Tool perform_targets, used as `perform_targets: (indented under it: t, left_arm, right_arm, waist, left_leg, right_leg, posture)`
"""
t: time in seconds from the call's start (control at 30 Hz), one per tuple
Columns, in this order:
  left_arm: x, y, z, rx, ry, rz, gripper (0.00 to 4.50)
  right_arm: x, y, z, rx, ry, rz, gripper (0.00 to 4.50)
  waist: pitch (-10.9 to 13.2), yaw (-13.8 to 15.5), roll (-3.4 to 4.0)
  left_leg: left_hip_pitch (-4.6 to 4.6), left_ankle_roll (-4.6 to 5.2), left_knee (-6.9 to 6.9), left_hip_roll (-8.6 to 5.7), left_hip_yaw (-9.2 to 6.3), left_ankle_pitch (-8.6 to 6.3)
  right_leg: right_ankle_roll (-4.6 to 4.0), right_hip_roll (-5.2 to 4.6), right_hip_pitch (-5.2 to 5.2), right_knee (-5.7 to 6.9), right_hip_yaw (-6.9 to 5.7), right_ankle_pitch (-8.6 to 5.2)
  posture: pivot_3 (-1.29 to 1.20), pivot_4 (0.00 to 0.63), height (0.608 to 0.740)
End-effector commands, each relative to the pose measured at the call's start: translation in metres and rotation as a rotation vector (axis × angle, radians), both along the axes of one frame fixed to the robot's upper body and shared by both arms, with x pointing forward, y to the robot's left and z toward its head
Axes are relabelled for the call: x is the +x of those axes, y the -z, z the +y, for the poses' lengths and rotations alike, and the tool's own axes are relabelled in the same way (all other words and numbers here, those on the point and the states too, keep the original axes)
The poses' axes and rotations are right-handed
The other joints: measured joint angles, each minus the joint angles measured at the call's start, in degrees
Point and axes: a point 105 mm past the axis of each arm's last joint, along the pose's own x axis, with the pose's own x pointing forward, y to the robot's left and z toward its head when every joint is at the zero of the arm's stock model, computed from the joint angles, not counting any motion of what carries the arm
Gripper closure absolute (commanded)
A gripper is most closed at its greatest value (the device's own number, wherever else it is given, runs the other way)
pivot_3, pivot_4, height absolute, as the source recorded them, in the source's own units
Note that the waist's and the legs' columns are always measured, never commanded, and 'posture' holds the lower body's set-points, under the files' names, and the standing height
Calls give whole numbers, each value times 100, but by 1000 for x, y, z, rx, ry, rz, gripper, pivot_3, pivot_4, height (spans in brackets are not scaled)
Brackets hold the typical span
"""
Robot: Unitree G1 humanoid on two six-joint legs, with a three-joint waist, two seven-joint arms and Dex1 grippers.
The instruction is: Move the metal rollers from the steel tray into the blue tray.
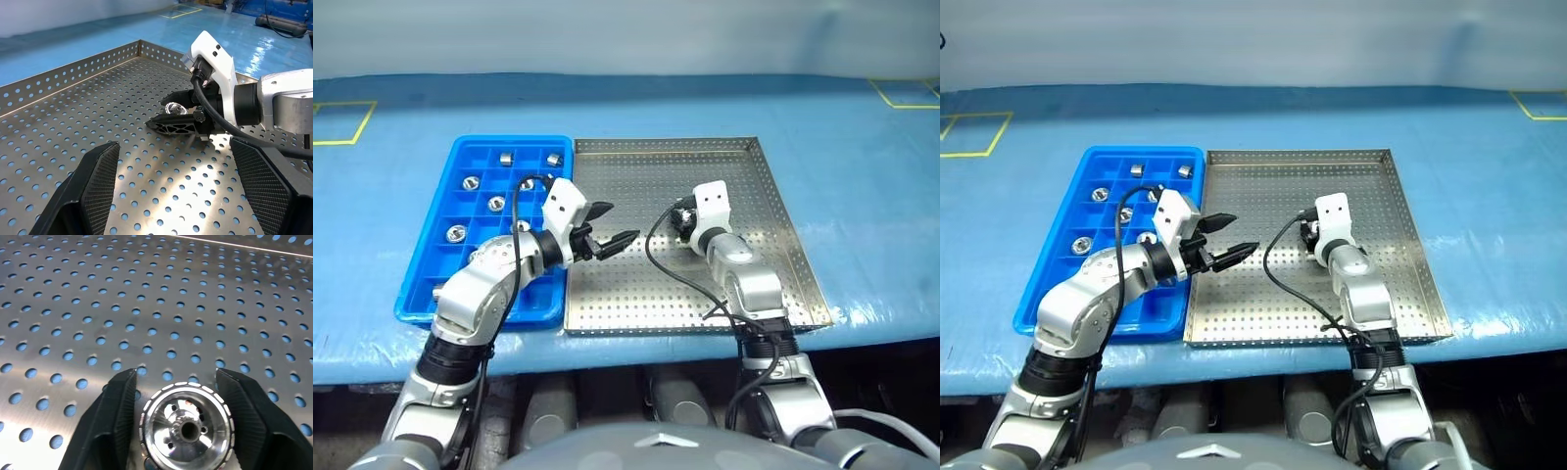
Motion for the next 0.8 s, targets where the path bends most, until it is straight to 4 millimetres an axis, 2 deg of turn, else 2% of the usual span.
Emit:
perform_targets:
  t: [0.03, 0.23, 0.33, 0.43, 0.63, 0.8]
  left_arm:
    - [-2, -15, 0, -19, 3, -57, 514]
    - [-3, -17, 0, -19, 5, -63, 514]
    - [-4, -23, 3, -29, -2, -84, 514]
    - [-5, -33, 11, -53, -30, -119, 514]
    - [-16, -46, 46, -40, -165, -179, 514]
    - [-38, -48, 81, -12, -308, -191, 514]
  right_arm:
    - [-5, -21, 3, 13, -11, -63, 2775]
    - [-20, -60, 20, 0, -92, -167, 2758]
    - [-27, -88, 39, 18, -172, -245, 2758]
    - [-32, -108, 63, 34, -260, -298, 2758]
    - [-32, -118, 105, 46, -398, -320, 2758]
    - [-34, -117, 139, 75, -532, -304, 2758]
  waist:
    - [0, 35, 0]
    - [0, 58, 0]
    - [0, 60, 0]
    - [0, 50, 0]
    - [0, 122, -1]
    - [1, 306, -3]
  left_leg:
    - [-1, 0, 0, 0, 1, 0]
    - [-1, 0, 0, 1, 2, 0]
    - [-1, -1, 1, 1, -1, 1]
    - [-1, -1, 2, 2, 1, 1]
    - [0, -1, -1, 5, -5, 1]
    - [-2, -1, -4, 4, -5, 0]
  right_leg:
    - [0, 0, -1, 0, 0, 0]
    - [1, 0, -3, 1, 1, -1]
    - [8, 1, -2, 2, -2, -5]
    - [8, 1, -3, 2, -1, -5]
    - [0, 1, -2, 2, -6, -1]
    - [-3, -2, -3, -2, -9, -1]
  posture:
    - [-27, 150, 740]
    - [-29, 150, 740]
    - [-32, 150, 740]
    - [-3, 150, 740]
    - [100, 150, 740]
    - [214, 150, 740]
